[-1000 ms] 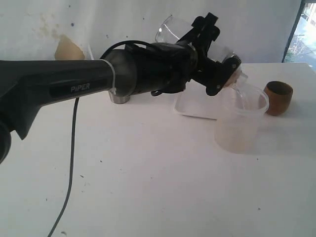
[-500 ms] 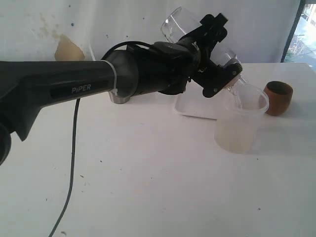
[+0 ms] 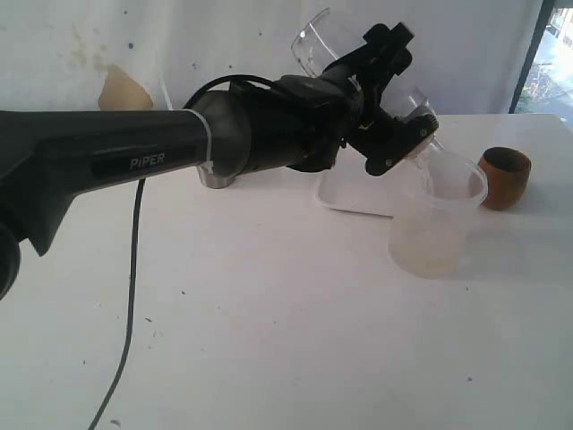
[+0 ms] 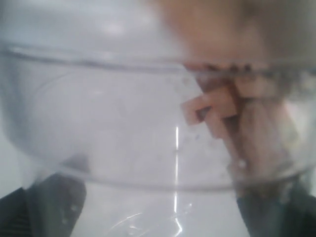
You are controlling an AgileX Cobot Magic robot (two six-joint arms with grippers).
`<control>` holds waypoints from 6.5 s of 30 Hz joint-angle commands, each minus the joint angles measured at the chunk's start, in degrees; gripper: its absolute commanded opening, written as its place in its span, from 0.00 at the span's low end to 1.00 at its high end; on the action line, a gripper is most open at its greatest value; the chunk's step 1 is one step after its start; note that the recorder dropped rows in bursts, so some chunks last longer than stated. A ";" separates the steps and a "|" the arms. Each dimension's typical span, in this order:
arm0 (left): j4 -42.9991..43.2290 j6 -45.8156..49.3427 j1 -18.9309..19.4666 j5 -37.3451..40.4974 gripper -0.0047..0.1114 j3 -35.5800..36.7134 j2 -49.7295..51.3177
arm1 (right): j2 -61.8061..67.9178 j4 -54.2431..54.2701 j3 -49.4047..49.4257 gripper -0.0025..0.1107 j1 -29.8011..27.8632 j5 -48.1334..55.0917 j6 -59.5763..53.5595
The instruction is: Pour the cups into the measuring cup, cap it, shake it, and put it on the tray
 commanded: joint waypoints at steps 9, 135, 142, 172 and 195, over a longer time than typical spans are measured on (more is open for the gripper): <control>4.70 -1.21 -0.71 2.14 0.04 -0.85 -1.27 | -0.17 -0.32 0.14 0.02 -0.11 -0.51 0.24; -3.22 -72.98 -2.59 8.29 0.04 -0.73 -1.27 | -0.17 -0.32 0.14 0.02 -0.11 -0.51 0.24; -24.18 -101.56 13.05 -38.35 0.04 0.66 -1.27 | -0.17 -0.32 0.14 0.02 -0.11 -0.51 0.24; -63.71 -52.93 18.00 -72.37 0.04 -4.35 21.95 | -0.17 -0.32 0.14 0.02 -0.11 -0.51 0.24; -55.37 -59.40 16.25 -72.02 0.04 -5.11 22.80 | -0.17 -0.32 0.14 0.02 -0.11 -0.51 0.24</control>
